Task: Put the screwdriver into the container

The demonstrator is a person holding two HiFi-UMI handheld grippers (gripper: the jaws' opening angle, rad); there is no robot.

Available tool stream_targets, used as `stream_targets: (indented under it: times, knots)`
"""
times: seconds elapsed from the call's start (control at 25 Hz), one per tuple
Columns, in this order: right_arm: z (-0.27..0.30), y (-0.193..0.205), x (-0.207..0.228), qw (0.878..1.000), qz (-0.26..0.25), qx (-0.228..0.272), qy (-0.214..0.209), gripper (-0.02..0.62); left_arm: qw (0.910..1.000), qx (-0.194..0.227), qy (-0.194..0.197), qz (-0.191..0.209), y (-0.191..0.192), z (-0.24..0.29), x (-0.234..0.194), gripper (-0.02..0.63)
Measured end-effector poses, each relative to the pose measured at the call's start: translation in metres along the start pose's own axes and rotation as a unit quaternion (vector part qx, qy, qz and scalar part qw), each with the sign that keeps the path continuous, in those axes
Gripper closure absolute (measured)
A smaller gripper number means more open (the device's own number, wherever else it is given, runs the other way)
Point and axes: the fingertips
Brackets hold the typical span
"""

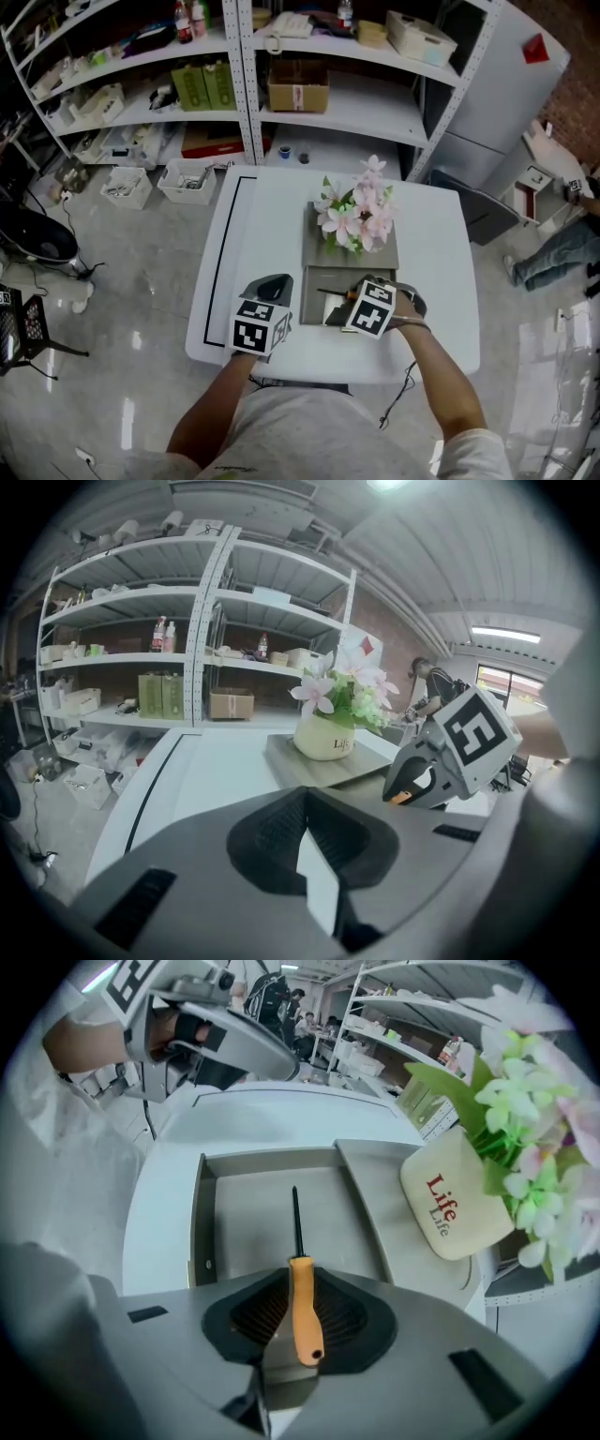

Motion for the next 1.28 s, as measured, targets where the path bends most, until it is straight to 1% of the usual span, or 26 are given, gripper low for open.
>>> stream_targets:
  times: [0.12,0.24,0.36,0.48,0.64,0.84,1.04,1.16,1.2,1.24,1.28]
  knots:
    - [-0.013,0.0,0.004,0.999,0.037,0.036,0.01,0.512,1.0,0.001,-0.006,-0.004,0.0,0.001,0.001,0.603]
    - [-0.029,-0.002,0.01,0.993,0.078,0.082,0.022,0.523,0.9999,0.008,-0.013,-0.004,-0.006,0.002,0.002,0.603]
    - [-0.049,-0.001,0.019,0.984,0.116,0.127,0.041,0.532,0.9997,0.017,-0.018,0.0,-0.017,0.004,0.005,0.603]
    - [-0.072,0.001,0.032,0.97,0.159,0.176,0.063,0.548,0.9994,0.024,-0.023,0.004,-0.026,0.006,0.007,0.603]
    - [-0.109,0.006,0.052,0.943,0.208,0.24,0.1,0.568,0.9989,0.035,-0.03,0.011,-0.04,0.006,0.011,0.603]
    - [-0.147,0.01,0.07,0.896,0.273,0.323,0.134,0.589,0.9975,0.054,-0.039,0.024,-0.056,0.005,0.016,0.603]
    - [-0.163,0.014,0.075,0.853,0.319,0.385,0.147,0.591,0.9969,0.054,-0.049,0.03,-0.057,0.006,0.018,0.603]
    - [-0.171,0.017,0.084,0.827,0.341,0.416,0.165,0.591,0.9964,0.055,-0.057,0.03,-0.057,0.005,0.016,0.603]
    - [-0.173,0.019,0.087,0.82,0.347,0.423,0.169,0.591,0.9963,0.056,-0.059,0.029,-0.056,0.006,0.015,0.603]
    - [-0.175,0.02,0.088,0.815,0.351,0.428,0.171,0.591,0.9962,0.056,-0.059,0.03,-0.056,0.006,0.015,0.603]
    - [-0.175,0.02,0.089,0.814,0.351,0.43,0.172,0.591,0.9962,0.056,-0.059,0.031,-0.056,0.006,0.014,0.603]
Point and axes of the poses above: the fingertips, and each gripper's own axes: z forward along the fingers, x to its right, y out of its underside, and after that the axes turned 8 degrees about x, right-handed
